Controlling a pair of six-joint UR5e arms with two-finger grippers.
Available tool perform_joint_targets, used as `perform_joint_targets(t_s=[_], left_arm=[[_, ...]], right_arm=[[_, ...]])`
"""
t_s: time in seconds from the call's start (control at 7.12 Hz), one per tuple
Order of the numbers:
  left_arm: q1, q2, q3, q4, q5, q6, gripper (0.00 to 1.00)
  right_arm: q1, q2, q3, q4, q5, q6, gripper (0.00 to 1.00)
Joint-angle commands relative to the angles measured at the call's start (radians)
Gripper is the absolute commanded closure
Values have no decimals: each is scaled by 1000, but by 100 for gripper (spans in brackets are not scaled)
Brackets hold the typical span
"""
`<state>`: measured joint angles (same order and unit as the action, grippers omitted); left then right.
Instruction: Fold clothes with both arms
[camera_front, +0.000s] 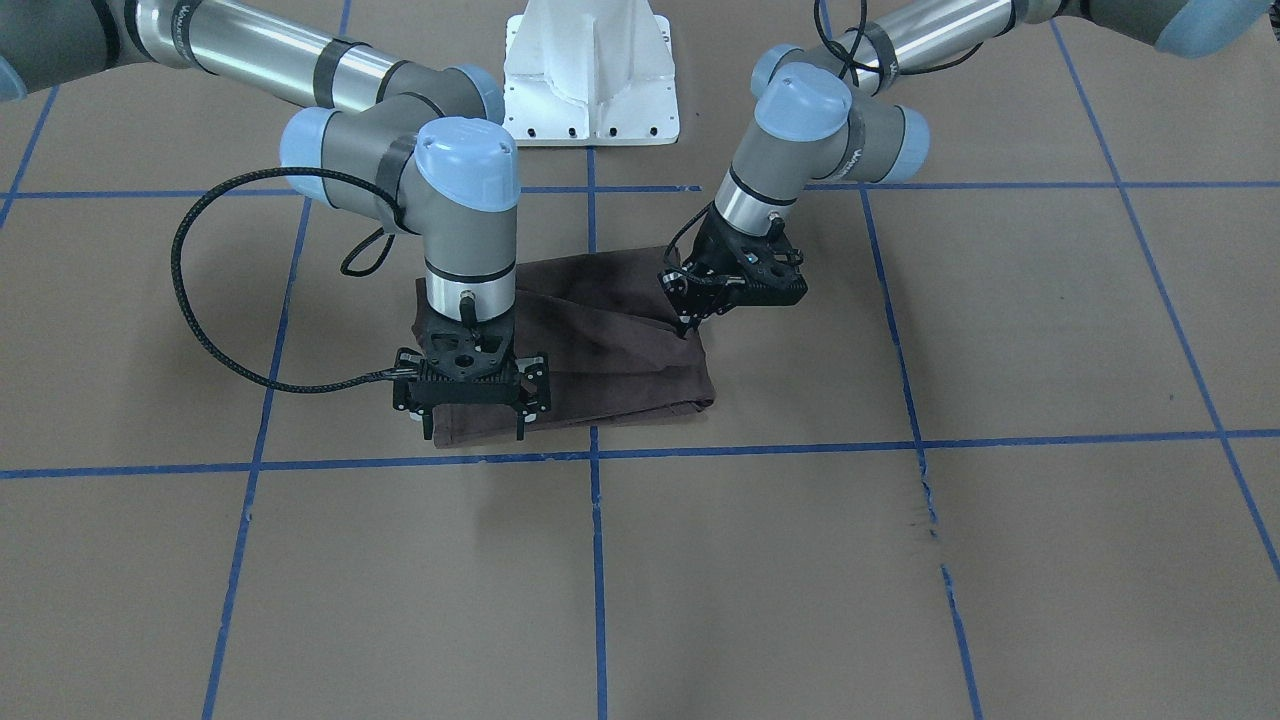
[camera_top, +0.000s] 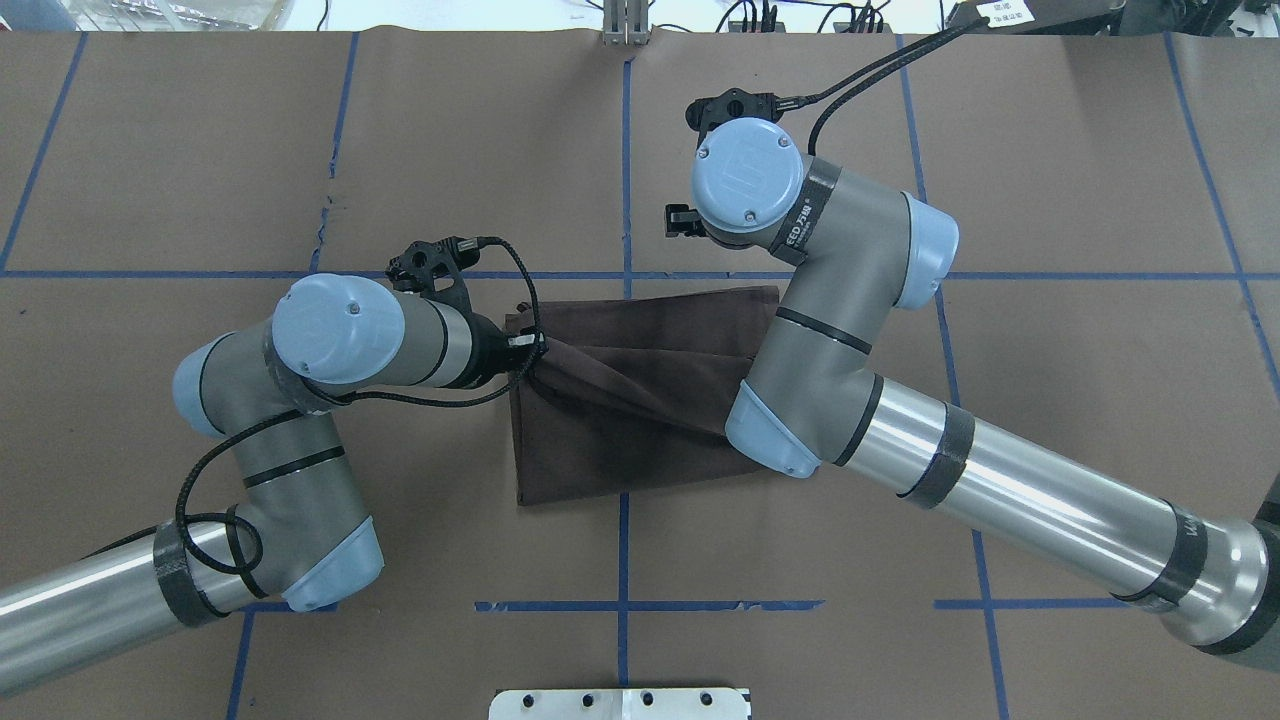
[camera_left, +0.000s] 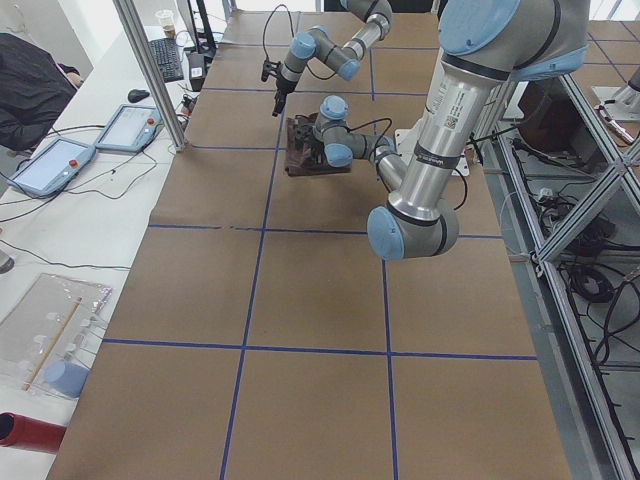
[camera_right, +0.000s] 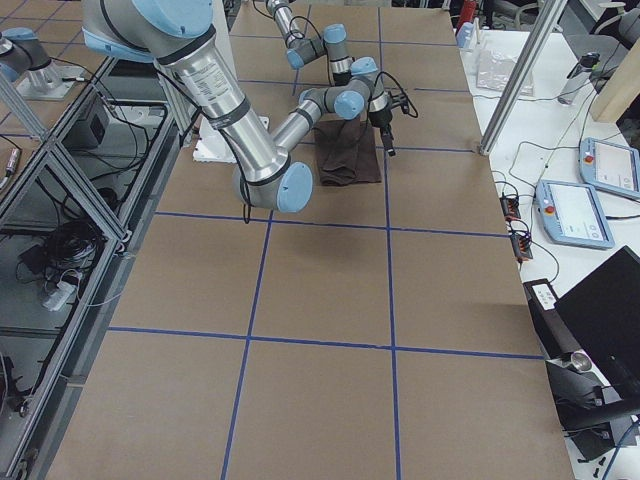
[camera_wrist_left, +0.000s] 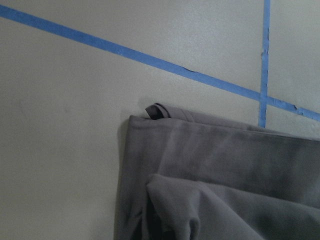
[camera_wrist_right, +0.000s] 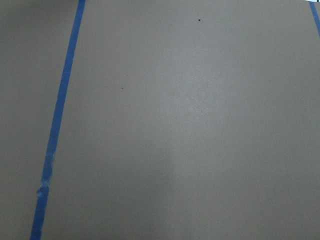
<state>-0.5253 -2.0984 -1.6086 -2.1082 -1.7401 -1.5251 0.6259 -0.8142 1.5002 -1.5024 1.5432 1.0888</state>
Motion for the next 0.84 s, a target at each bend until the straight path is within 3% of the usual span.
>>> perform_joint_targets(t_s=[0.0,0.42,0.56,0.7], left_arm=[[-30,-84,137,4,33,-50,100],[-59,-94,188,2,36,-52,100],[-61,-95,197,2,36,-47,71],[-70,-94,190,2,30,24,1]], right_arm=[[0,-17,18,1,0,-1,0],[-2,-37,64,-2,2,-1,0],[-3,-46,95,-9,2,0,0],[-18,-46,130,-16,11,9,0]])
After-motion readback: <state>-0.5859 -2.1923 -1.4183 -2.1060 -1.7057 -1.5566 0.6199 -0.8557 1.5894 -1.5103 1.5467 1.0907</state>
